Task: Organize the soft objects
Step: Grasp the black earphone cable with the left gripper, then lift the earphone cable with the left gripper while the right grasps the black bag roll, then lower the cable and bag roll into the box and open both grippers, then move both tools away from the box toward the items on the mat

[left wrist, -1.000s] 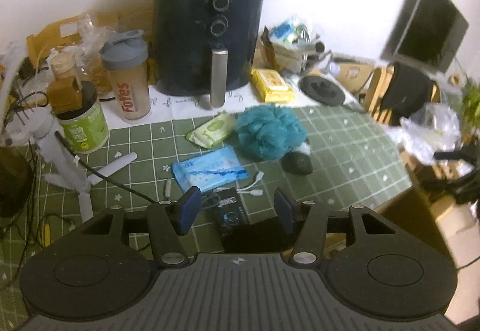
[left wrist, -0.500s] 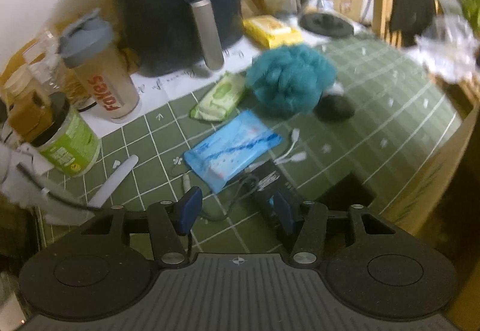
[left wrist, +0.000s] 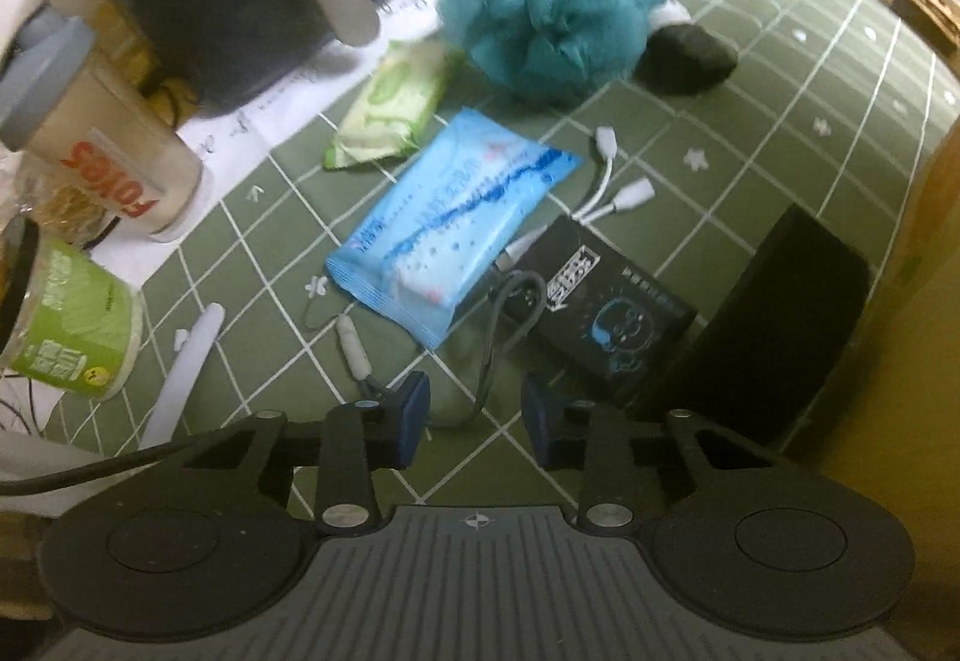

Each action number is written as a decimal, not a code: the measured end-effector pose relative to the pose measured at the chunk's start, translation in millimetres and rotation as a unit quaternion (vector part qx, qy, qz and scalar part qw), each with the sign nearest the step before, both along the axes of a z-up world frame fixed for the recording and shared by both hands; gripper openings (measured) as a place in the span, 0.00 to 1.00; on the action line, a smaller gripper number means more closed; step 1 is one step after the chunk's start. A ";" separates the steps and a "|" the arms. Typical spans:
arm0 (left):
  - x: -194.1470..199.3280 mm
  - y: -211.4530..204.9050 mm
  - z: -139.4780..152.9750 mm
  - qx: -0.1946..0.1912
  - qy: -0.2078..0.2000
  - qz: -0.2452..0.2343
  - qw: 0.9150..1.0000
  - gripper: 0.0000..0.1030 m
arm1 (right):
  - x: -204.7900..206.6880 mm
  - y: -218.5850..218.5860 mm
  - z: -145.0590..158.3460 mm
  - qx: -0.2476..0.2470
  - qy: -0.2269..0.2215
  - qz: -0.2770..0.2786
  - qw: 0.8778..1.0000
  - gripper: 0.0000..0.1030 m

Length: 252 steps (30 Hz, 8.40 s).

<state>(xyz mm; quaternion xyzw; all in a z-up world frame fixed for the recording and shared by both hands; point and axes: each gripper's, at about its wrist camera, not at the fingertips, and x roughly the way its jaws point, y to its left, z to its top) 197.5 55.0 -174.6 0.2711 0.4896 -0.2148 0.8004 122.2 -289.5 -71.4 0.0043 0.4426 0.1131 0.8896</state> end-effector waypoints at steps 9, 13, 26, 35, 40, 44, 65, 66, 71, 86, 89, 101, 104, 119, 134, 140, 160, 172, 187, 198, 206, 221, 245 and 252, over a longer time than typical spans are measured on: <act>6.9 0.3 -14.8 -0.007 0.010 -0.019 1.000 0.14 | 0.1 -1.7 1.0 -0.002 0.006 -0.012 1.000 1.00; 8.1 1.1 -16.4 -0.026 0.018 -0.022 0.999 0.04 | 2.6 -3.0 1.8 -0.001 0.008 -0.013 1.000 1.00; -4.6 9.0 16.1 -0.080 0.012 0.018 0.997 0.03 | 25.4 -5.1 -0.1 -0.005 0.009 0.014 1.000 1.00; -22.7 15.2 64.9 -0.150 -0.010 0.063 0.987 0.03 | 57.4 -5.3 -14.8 0.029 0.024 0.055 0.998 1.00; -39.2 13.2 85.5 -0.176 -0.019 0.074 0.981 0.03 | 77.2 5.5 -26.0 0.031 0.023 0.101 0.994 1.00; -53.5 14.9 100.7 -0.199 -0.022 0.095 0.975 0.03 | 93.4 16.9 -36.2 0.021 0.024 0.143 0.989 1.00; -115.6 48.0 122.8 -0.249 -0.041 0.217 0.943 0.03 | 168.0 92.9 -121.1 -0.108 0.033 0.329 0.938 1.00; -118.2 49.6 122.4 -0.251 -0.040 0.221 0.942 0.03 | 170.9 96.2 -124.9 -0.115 0.033 0.335 0.935 1.00; -127.9 57.1 119.3 -0.254 -0.034 0.242 0.936 0.03 | 186.9 110.2 -141.2 -0.134 0.042 0.359 0.923 1.00; -140.4 65.6 124.3 -0.265 -0.032 0.268 0.926 0.03 | 198.7 123.0 -148.8 -0.105 0.093 0.387 0.911 0.83; -140.7 63.9 128.5 -0.265 -0.037 0.267 0.926 0.03 | 188.7 119.1 -144.2 -0.095 0.095 0.382 0.914 0.83; -137.0 45.7 158.4 -0.267 -0.075 0.226 0.934 0.03 | 146.7 75.2 -95.2 -0.025 0.077 0.335 0.939 0.83; -135.1 40.3 164.2 -0.267 -0.082 0.214 0.936 0.03 | 131.8 64.6 -77.3 -0.012 0.062 0.325 0.944 0.83; -128.1 0.9 194.5 -0.276 -0.111 0.136 0.945 0.03 | 61.3 22.8 -7.2 0.016 0.007 0.267 0.964 0.83; -148.3 -35.7 164.8 -0.279 -0.042 0.115 0.953 0.03 | -10.9 9.6 33.5 0.048 -0.036 0.236 0.970 0.83; -150.9 -39.2 131.1 -0.243 0.008 0.138 0.960 0.03 | -29.0 4.5 35.7 0.060 -0.035 0.221 0.973 0.83; -170.3 -51.9 96.2 -0.193 0.076 0.207 0.956 0.13 | -63.5 7.5 25.7 0.087 -0.007 0.225 0.971 0.83; -193.6 -55.8 119.6 -0.221 0.025 0.220 0.950 0.59 | -78.5 21.1 23.2 0.076 -0.005 0.257 0.964 0.83; -208.9 -27.2 135.9 -0.226 -0.027 0.290 0.930 0.59 | -80.5 47.7 27.9 0.003 -0.043 0.327 0.944 1.00; -213.6 -19.6 135.3 -0.226 -0.028 0.309 0.923 0.59 | -88.2 36.3 6.5 0.013 0.003 0.281 0.960 1.00; -207.0 -24.1 137.0 -0.219 -0.026 0.300 0.928 0.59 | -88.7 24.0 3.0 0.047 0.014 0.227 0.973 1.00; -182.7 -32.8 140.8 -0.204 -0.026 0.279 0.938 0.59 | -87.7 12.8 -4.3 0.045 0.014 0.150 0.988 1.00; -132.0 -15.7 141.9 -0.217 -0.026 0.263 0.940 0.59 | -39.2 8.4 -1.8 0.025 0.010 0.099 0.995 1.00; -108.9 -10.8 140.9 -0.216 -0.025 0.258 0.941 0.59 | -18.8 10.5 3.3 0.024 0.009 0.117 0.993 1.00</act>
